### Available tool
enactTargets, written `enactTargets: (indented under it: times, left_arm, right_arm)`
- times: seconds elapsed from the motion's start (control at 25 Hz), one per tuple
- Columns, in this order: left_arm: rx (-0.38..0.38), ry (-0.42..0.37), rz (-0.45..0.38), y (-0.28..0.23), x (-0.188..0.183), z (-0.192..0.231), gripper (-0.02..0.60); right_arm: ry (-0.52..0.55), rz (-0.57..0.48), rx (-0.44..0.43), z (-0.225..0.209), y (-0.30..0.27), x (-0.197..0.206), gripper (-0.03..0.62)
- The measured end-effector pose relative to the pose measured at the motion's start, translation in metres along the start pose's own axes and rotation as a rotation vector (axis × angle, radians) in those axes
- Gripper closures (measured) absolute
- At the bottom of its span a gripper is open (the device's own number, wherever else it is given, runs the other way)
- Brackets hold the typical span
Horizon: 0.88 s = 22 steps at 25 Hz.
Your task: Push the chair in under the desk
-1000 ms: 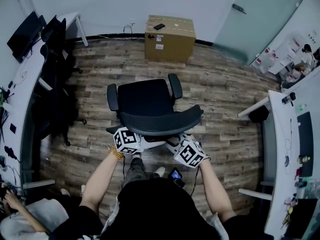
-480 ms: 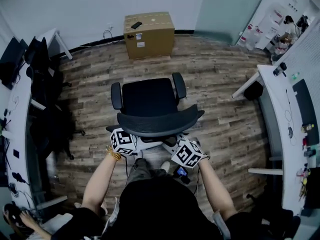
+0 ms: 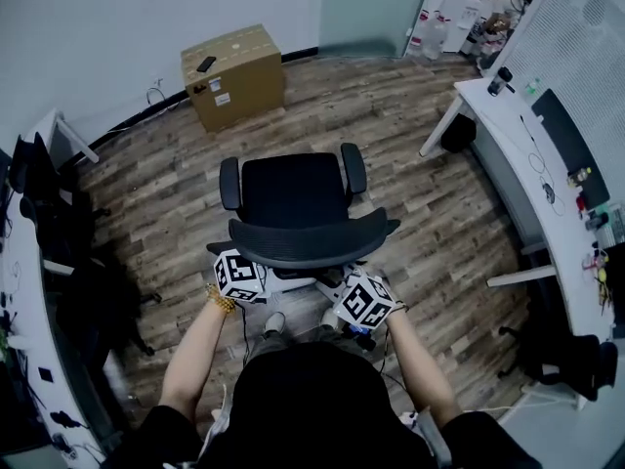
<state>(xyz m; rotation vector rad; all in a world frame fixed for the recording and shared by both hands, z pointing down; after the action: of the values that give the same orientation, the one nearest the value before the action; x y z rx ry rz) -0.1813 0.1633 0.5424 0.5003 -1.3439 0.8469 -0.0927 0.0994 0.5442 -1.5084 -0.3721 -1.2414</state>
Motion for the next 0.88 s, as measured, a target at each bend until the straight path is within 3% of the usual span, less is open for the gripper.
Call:
enactTargets:
  times: [0.44,0.88]
  left_arm:
    - [0.252,-0.051,0.026,0.004,-0.002,0.031,0.528]
    - [0.378,-0.127,0.010,-0.025,-0.005,0.047,0.527]
  right_arm:
    - [-0.158,0.047,0.271,0.001,-0.010,-0.002,0.536]
    - [-0.284,0.097,0.496,-0.002,0.008,0.011,0.536]
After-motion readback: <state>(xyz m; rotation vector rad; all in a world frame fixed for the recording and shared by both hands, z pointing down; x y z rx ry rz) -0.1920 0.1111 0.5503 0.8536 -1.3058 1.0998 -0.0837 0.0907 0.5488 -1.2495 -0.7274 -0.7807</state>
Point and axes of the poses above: the fingertips, and each gripper's own axes: y backward along the fingers, z to its left, x out of its underside, the point moved 8 cm from there along y, backward along the fingers, and after that the axes turned 3 degrees about -y, right-handed, at the moved point
